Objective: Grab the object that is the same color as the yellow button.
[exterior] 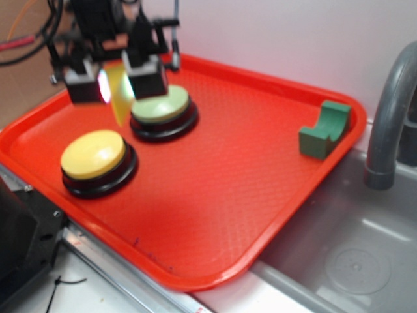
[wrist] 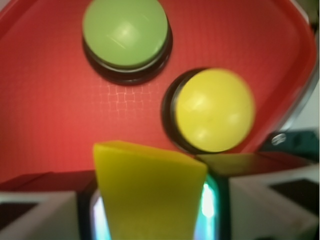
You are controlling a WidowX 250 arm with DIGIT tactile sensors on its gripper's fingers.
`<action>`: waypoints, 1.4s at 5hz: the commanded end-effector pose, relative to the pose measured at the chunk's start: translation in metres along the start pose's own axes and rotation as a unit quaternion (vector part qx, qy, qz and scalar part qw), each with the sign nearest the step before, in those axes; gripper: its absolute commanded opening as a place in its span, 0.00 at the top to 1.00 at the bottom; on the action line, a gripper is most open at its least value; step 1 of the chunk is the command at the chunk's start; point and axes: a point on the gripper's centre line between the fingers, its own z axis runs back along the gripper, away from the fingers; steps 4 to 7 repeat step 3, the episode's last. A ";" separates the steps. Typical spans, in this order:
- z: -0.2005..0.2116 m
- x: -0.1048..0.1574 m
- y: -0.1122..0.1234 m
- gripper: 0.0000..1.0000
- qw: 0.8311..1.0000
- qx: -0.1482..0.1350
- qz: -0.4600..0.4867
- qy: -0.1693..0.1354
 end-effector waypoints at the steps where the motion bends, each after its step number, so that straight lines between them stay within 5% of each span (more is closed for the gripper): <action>1: 0.058 0.010 -0.005 1.00 0.989 -0.028 -0.125 -0.071; 3: 0.050 0.020 -0.007 1.00 0.988 -0.023 -0.146 -0.040; 7: 0.050 0.020 -0.007 1.00 0.988 -0.023 -0.146 -0.040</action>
